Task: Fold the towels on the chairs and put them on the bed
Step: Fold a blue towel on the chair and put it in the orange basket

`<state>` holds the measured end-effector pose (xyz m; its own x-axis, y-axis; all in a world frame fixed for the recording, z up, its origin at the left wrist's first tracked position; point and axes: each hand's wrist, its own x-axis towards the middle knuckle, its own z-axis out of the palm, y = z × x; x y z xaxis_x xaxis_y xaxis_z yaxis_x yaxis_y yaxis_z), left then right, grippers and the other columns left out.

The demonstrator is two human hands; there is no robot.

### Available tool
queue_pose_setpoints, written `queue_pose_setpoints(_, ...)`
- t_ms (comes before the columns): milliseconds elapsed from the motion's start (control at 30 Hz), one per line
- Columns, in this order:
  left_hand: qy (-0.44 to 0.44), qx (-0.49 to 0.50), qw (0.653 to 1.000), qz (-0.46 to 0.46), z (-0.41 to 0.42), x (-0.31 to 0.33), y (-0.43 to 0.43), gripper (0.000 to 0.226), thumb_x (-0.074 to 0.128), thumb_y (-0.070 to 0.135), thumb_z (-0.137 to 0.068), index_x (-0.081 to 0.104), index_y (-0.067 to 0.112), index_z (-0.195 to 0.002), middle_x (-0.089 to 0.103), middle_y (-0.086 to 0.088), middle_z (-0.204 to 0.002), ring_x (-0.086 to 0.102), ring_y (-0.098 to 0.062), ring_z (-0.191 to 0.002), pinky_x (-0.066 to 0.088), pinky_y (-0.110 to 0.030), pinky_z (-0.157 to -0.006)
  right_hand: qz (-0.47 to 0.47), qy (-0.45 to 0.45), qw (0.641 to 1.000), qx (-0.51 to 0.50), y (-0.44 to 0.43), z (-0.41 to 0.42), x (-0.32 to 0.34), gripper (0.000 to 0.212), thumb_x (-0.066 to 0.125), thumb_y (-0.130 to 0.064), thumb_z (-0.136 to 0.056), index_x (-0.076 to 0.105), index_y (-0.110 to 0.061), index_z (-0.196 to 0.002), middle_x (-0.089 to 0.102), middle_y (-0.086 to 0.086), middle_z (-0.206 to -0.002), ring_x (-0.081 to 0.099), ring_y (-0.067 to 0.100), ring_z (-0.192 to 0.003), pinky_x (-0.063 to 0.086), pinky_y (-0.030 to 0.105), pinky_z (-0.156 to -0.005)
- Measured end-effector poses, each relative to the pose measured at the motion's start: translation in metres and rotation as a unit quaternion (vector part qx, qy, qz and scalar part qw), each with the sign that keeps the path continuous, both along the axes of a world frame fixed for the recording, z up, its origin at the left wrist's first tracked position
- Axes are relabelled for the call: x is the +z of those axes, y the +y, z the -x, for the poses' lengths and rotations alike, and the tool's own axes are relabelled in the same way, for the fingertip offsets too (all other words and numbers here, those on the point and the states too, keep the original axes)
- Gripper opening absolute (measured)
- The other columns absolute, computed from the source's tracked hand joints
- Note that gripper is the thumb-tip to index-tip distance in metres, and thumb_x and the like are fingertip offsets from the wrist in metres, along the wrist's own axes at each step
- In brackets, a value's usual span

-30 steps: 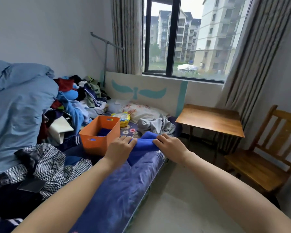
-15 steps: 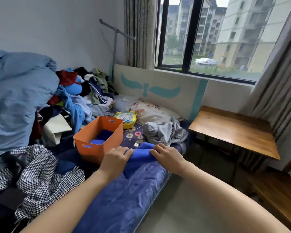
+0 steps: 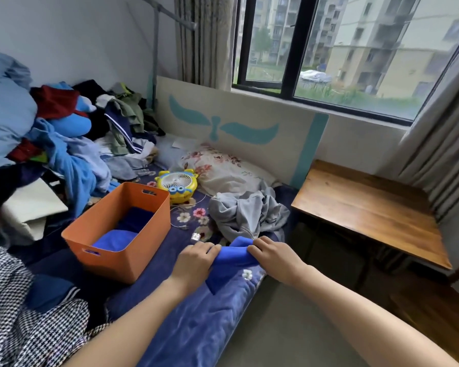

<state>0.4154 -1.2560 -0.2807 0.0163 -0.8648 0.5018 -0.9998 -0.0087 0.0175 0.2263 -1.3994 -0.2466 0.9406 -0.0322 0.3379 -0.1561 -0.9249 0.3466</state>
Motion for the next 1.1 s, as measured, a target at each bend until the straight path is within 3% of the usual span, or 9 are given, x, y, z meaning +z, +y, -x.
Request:
queue_pose_setpoints(67, -0.004, -0.003, 1.000, 0.019, 0.002, -0.006, -0.035, 0.036, 0.058, 0.011, -0.057, 0.057, 0.017, -0.092, 0.067, 0.001, -0.072, 0.063, -0.019, -0.056, 0.047, -0.021, -0.046, 0.001, -0.005, 1.000, 0.001, -0.035, 0.002, -0.003, 0.020, 0.043, -0.010, -0.063, 0.059, -0.014, -0.074, 0.057, 0.000, -0.068, 0.059, 0.019, -0.059, 0.037, 0.025, -0.036)
queue_pose_setpoints(133, -0.007, 0.006, 1.000, 0.028, 0.004, -0.007, -0.068, 0.033, 0.042, 0.014, -0.062, 0.049, 0.019, -0.095, 0.067, 0.002, -0.071, 0.063, -0.019, -0.056, 0.047, -0.021, -0.046, 0.003, 0.012, 1.000, -0.002, -0.068, 0.000, -0.003, 0.023, 0.066, -0.011, -0.053, 0.060, -0.015, -0.075, 0.058, -0.001, -0.069, 0.059, 0.018, -0.059, 0.037, 0.024, -0.036)
queue_pose_setpoints(267, -0.008, 0.057, 0.998, 0.017, 0.009, -0.011, -0.133, 0.037, 0.044, 0.011, -0.059, 0.045, 0.020, -0.095, 0.064, 0.002, -0.068, 0.061, -0.020, -0.055, 0.048, -0.024, -0.045, -0.022, 0.044, 0.999, 0.001, -0.144, -0.007, -0.012, 0.046, 0.085, -0.018, -0.037, 0.062, -0.017, -0.078, 0.060, -0.003, -0.073, 0.060, 0.016, -0.062, 0.040, 0.023, -0.037)
queue_pose_setpoints(333, -0.003, 0.079, 0.997, 0.009, 0.014, -0.015, -0.154, 0.039, 0.043, 0.009, -0.058, 0.046, 0.020, -0.095, 0.064, 0.003, -0.068, 0.061, -0.020, -0.055, 0.047, -0.023, -0.045, -0.034, 0.052, 0.998, 0.027, -0.175, -0.011, -0.017, 0.046, 0.085, -0.018, -0.039, 0.062, -0.018, -0.078, 0.060, -0.003, -0.073, 0.060, 0.016, -0.062, 0.041, 0.023, -0.036)
queue_pose_setpoints(500, 0.023, 0.153, 0.987, -0.045, 0.015, -0.026, -0.172, 0.057, 0.075, -0.001, -0.032, 0.066, 0.018, -0.085, 0.064, 0.007, -0.067, 0.060, -0.015, -0.054, 0.044, -0.018, -0.043, -0.048, 0.062, 0.987, 0.141, -0.227, -0.046, -0.031, 0.047, 0.084, -0.019, -0.041, 0.055, -0.020, -0.078, 0.057, -0.005, -0.071, 0.058, 0.014, -0.059, 0.039, 0.022, -0.034)
queue_pose_setpoints(633, 0.045, 0.232, 0.969, -0.071, -0.013, -0.037, -0.160, 0.069, 0.077, 0.000, -0.030, 0.052, 0.021, -0.092, 0.065, 0.007, -0.069, 0.062, -0.015, -0.056, 0.048, -0.020, -0.045, -0.068, 0.079, 0.972, 0.210, -0.234, -0.103, -0.052, 0.041, 0.081, -0.020, -0.043, 0.059, -0.018, -0.078, 0.057, -0.003, -0.072, 0.059, 0.016, -0.059, 0.040, 0.025, -0.034)
queue_pose_setpoints(700, 0.043, 0.262, 0.961, -0.082, -0.032, -0.033, -0.151, 0.064, 0.078, 0.001, -0.032, 0.061, 0.018, -0.091, 0.066, 0.005, -0.071, 0.063, -0.016, -0.057, 0.049, -0.019, -0.047, -0.083, 0.082, 0.964, 0.237, -0.232, -0.136, -0.057, 0.045, 0.080, -0.018, -0.041, 0.056, -0.017, -0.079, 0.056, -0.003, -0.073, 0.060, 0.017, -0.062, 0.041, 0.024, -0.036)
queue_pose_setpoints(867, 0.021, 0.330, 0.943, -0.039, -0.103, -0.020, -0.133, 0.042, 0.036, 0.007, -0.059, 0.063, 0.014, -0.091, 0.069, 0.001, -0.076, 0.065, -0.020, -0.062, 0.052, -0.022, -0.052, -0.096, 0.085, 0.947, 0.294, -0.219, -0.236, -0.051, 0.046, 0.081, -0.013, -0.041, 0.057, -0.015, -0.081, 0.058, 0.000, -0.074, 0.059, 0.020, -0.064, 0.040, 0.023, -0.035)
queue_pose_setpoints(1100, 0.022, 0.382, 0.924, -0.018, -0.222, -0.005, -0.130, 0.041, 0.033, 0.013, -0.061, 0.048, 0.014, -0.099, 0.070, -0.004, -0.081, 0.067, -0.023, -0.066, 0.054, -0.027, -0.052, -0.087, 0.067, 0.930, 0.349, -0.219, -0.386, -0.029, 0.048, 0.076, -0.013, -0.047, 0.060, -0.014, -0.093, 0.064, 0.003, -0.080, 0.062, 0.023, -0.065, 0.038, 0.023, -0.032)
